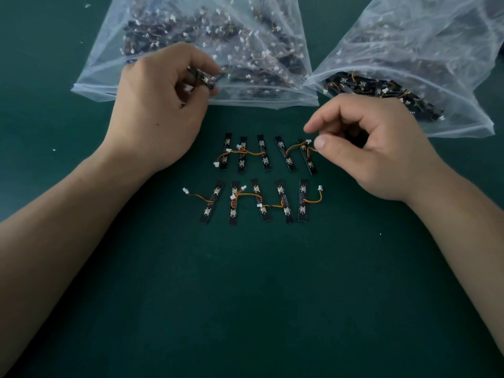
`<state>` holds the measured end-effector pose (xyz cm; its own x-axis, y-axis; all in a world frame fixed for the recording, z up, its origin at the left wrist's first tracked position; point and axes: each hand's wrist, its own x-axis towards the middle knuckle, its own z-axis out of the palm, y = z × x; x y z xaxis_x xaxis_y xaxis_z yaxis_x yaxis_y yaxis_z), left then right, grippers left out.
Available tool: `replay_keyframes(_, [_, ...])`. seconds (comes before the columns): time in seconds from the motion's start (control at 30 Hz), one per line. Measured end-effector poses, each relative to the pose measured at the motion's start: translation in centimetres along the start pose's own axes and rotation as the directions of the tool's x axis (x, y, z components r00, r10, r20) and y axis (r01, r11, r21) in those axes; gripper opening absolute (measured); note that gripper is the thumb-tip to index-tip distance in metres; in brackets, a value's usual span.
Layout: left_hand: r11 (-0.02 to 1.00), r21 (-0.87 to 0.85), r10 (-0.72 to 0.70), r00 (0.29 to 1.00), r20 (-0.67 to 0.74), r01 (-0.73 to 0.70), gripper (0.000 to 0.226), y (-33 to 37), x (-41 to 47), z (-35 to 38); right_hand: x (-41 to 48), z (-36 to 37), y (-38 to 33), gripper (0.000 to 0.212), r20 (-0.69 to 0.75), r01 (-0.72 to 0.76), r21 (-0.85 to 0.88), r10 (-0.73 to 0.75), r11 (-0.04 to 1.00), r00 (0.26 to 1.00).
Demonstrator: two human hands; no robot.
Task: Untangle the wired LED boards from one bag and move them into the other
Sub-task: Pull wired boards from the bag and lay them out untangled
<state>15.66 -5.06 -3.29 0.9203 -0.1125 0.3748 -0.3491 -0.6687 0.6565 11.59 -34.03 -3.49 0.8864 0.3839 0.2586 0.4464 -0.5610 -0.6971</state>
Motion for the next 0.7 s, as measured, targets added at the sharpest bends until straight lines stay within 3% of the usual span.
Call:
replay_keyframes(0.5, [0.973,0.233,-0.004,1.0,-0.006,0.005,0.028,-0.28,-0.06,-0.16,0.04,0.21,-0.28,0.007,-0.017,-0.011,-0.043,0.011,0.999,1.0])
replay_keyframes(0.7, [0.966,0.26,0.004,1.0,0.0,-0.004,0.013,-0.48,-0.03,0.01,0.07,0.19,-0.4,0.007,-0.012,-0.02,-0.065,0.019,0.998,1.0])
